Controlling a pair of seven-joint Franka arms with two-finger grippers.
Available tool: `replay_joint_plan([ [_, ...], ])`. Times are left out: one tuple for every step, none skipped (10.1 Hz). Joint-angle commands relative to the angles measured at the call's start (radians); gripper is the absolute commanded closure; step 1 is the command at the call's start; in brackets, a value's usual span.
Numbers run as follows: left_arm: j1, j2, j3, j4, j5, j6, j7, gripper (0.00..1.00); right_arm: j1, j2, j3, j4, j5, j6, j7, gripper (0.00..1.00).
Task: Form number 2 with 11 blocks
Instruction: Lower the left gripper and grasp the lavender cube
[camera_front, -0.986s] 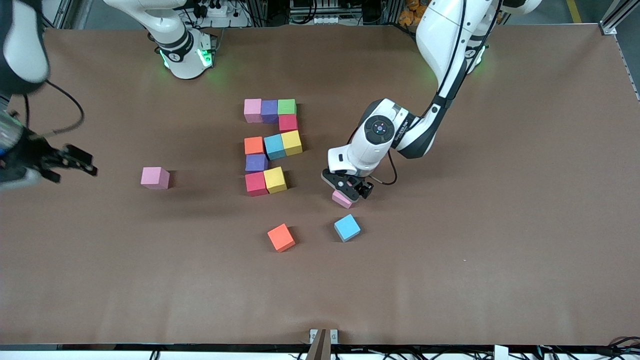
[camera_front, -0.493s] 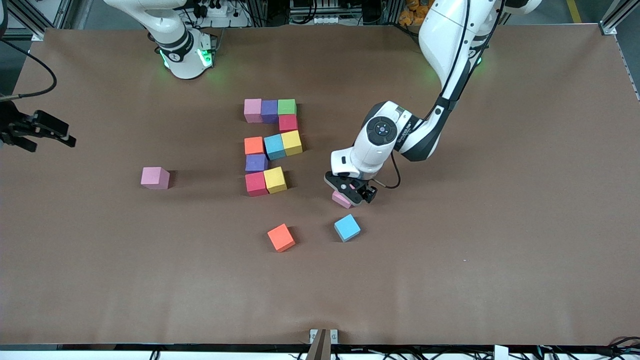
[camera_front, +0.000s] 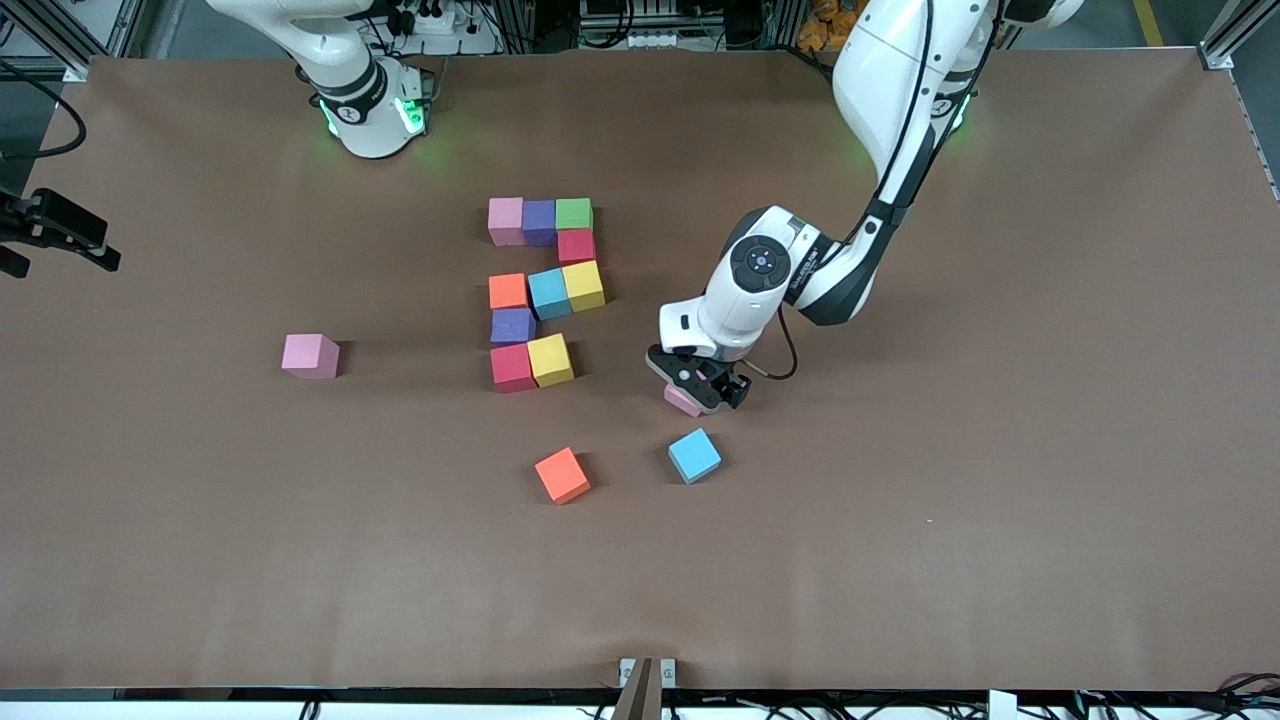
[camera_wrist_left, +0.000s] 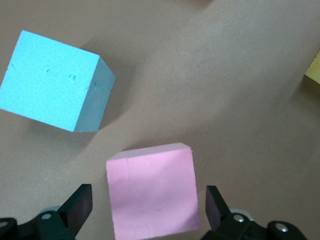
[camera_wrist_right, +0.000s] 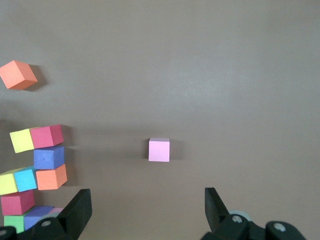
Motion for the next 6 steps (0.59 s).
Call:
replay_joint_plan([
  [-0.006,0.026,0.001,0.021,0.026,0.022,-0.018,0.00,0.015,0.046,0.006,0.046,-0.011,-0.025,0.056,0.00],
  [-0.006,0.026,0.001,0.021,0.026,0.025,-0.016,0.00,0.015,0.046,0.006,0.046,-0.011,-0.026,0.054,0.00],
  [-0.006,0.029,0.001,0.021,0.026,0.025,-0.018,0.00,0.016,0.046,0.006,0.042,-0.011,-0.031,0.054,0.00],
  [-0.006,0.032,0.001,0.021,0.026,0.027,-0.016,0.00,0.016,0.046,0.006,0.045,-0.011,-0.072,0.053,0.00],
  [-0.007,0.032,0.001,0.021,0.026,0.027,-0.016,0.27,0.016,0.043,0.006,0.041,-0.011,-0.086,0.054,0.00],
  [-0.010,0.032,0.002,0.021,0.028,0.027,-0.016,0.55,0.016,0.040,0.006,0.041,-0.011,-0.085,0.054,0.00],
])
